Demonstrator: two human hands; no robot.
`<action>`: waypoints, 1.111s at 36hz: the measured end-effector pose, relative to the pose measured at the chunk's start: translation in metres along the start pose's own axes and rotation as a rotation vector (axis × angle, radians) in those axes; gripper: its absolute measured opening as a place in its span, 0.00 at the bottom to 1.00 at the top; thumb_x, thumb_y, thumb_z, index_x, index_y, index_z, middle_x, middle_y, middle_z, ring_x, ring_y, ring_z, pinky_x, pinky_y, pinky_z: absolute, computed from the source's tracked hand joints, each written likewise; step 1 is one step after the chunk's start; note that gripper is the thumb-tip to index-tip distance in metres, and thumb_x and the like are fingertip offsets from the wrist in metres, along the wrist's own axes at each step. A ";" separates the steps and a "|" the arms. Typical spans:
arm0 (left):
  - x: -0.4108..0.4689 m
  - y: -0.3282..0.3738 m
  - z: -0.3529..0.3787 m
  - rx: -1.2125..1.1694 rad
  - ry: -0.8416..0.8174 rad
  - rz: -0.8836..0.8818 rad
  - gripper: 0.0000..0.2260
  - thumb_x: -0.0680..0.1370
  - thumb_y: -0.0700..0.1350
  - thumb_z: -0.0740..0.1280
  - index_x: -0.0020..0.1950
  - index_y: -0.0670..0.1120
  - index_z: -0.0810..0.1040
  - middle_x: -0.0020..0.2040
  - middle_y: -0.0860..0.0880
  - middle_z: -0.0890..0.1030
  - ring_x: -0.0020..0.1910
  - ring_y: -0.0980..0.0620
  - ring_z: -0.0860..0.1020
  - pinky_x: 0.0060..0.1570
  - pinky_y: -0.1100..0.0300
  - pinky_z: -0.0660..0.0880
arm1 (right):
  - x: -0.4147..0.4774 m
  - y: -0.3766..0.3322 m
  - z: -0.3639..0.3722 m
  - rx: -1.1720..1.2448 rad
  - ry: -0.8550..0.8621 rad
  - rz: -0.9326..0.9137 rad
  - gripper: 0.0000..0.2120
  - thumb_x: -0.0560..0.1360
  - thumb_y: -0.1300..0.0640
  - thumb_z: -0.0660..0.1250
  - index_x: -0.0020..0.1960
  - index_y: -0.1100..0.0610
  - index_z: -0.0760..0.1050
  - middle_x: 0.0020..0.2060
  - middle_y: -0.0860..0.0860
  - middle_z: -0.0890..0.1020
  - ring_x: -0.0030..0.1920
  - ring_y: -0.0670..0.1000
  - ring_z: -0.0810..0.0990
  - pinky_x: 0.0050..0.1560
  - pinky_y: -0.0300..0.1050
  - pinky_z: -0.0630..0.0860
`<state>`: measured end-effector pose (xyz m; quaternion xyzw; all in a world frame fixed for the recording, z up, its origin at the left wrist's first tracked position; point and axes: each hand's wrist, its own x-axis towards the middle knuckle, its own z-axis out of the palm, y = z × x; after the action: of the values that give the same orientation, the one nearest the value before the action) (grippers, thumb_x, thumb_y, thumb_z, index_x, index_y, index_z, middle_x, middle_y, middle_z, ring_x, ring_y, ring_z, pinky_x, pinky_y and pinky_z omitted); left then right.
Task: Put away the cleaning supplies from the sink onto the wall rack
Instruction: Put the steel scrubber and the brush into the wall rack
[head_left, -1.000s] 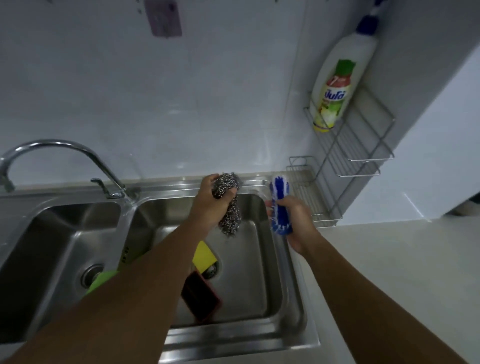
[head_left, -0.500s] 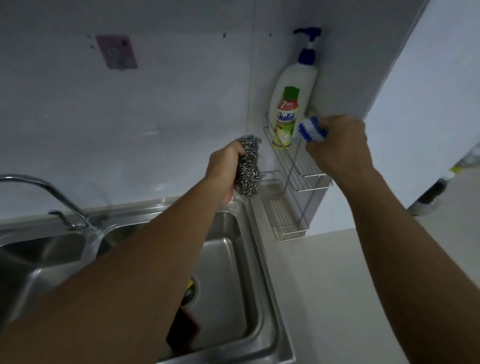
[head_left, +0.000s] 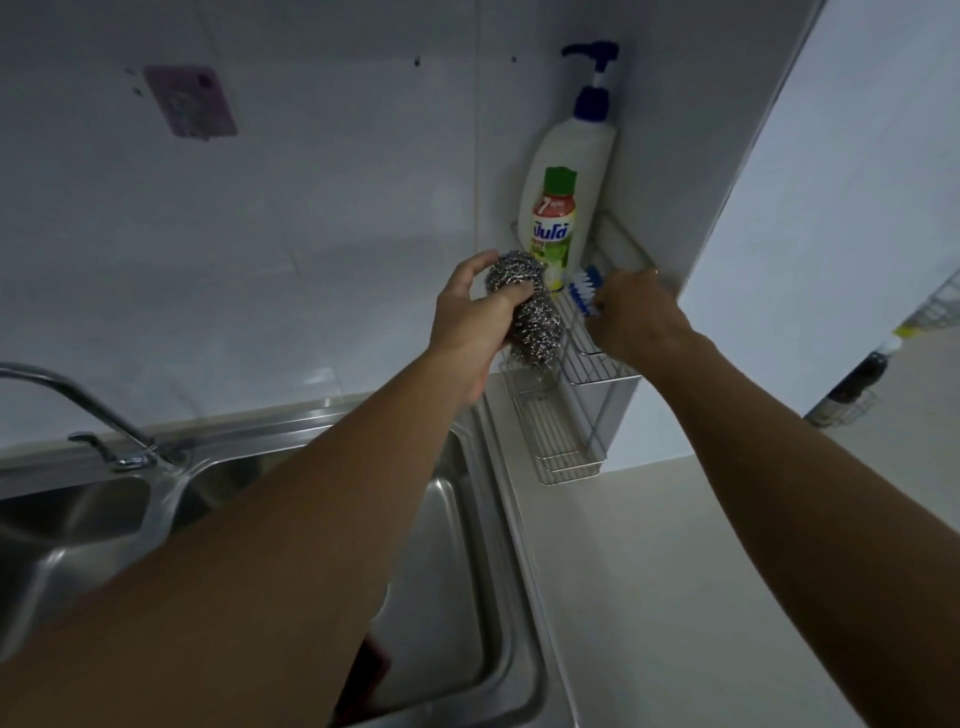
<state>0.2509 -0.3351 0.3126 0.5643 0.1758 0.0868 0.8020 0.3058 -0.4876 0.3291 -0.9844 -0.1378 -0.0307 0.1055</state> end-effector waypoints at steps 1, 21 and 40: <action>0.001 0.000 0.003 -0.010 -0.006 0.015 0.20 0.74 0.36 0.72 0.61 0.54 0.78 0.59 0.43 0.81 0.51 0.45 0.84 0.48 0.52 0.84 | -0.002 0.000 -0.003 -0.008 -0.029 -0.007 0.13 0.77 0.62 0.64 0.59 0.67 0.75 0.53 0.64 0.79 0.43 0.59 0.77 0.42 0.46 0.76; 0.008 -0.026 0.044 1.202 -0.262 0.449 0.34 0.77 0.54 0.66 0.80 0.53 0.56 0.82 0.46 0.45 0.79 0.40 0.50 0.76 0.44 0.56 | -0.037 0.028 -0.013 0.036 0.119 -0.198 0.15 0.73 0.69 0.67 0.59 0.62 0.80 0.49 0.61 0.84 0.48 0.61 0.82 0.44 0.43 0.74; 0.011 -0.018 0.037 1.702 -0.350 0.519 0.21 0.83 0.46 0.52 0.74 0.42 0.68 0.73 0.44 0.71 0.75 0.47 0.63 0.78 0.44 0.46 | -0.026 0.028 0.005 0.059 -0.017 -0.347 0.14 0.77 0.70 0.63 0.61 0.62 0.75 0.53 0.59 0.81 0.52 0.58 0.81 0.51 0.45 0.75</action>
<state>0.2736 -0.3698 0.3051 0.9933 -0.0767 0.0186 0.0846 0.2891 -0.5201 0.3167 -0.9425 -0.3073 -0.0362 0.1265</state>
